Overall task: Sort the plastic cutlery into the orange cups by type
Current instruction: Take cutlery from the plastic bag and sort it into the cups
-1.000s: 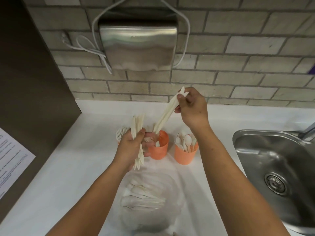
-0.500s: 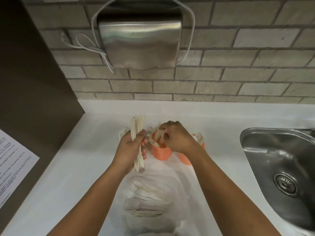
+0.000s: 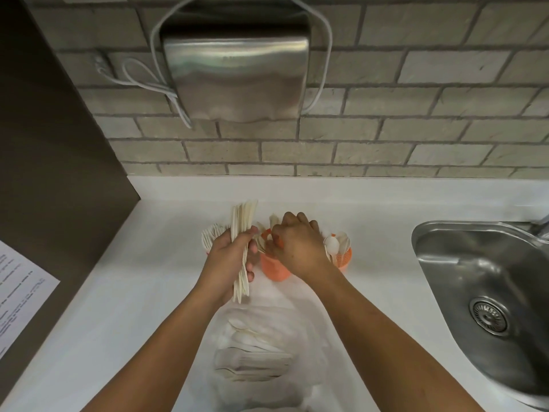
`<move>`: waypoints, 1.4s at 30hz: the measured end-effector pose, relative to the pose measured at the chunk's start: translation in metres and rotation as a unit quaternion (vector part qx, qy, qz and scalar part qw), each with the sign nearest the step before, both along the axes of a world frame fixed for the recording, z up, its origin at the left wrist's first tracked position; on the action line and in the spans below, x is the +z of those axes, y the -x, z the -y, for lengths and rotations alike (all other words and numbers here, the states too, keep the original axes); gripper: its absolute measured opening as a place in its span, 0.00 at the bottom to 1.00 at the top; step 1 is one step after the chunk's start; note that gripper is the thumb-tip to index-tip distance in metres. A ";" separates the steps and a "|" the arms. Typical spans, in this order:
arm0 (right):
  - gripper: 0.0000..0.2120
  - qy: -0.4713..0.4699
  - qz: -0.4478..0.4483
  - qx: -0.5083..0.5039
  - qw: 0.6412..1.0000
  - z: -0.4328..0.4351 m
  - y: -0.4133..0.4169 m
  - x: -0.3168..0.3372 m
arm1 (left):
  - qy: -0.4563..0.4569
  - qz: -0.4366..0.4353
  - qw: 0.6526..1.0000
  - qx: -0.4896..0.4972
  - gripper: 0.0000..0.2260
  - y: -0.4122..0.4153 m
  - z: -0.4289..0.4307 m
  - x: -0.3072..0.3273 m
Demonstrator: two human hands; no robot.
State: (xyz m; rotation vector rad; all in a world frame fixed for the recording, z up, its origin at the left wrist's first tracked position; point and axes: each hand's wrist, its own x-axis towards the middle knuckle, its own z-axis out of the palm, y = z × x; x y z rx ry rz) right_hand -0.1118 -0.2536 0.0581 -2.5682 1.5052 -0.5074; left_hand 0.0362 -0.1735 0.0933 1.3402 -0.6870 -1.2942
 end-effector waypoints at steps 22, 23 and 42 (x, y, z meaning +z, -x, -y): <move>0.12 -0.301 0.456 -0.062 0.835 0.011 0.002 0.070 | 0.031 0.043 0.990 -0.133 0.14 0.003 -0.005 0.008; 0.11 -0.294 0.458 -0.066 0.836 0.014 0.003 0.071 | 0.032 0.052 0.990 -0.130 0.14 0.002 -0.005 0.007; 0.03 -0.106 0.333 -0.042 0.936 0.025 0.027 0.065 | 0.010 0.024 0.999 -0.032 0.12 -0.013 -0.007 -0.006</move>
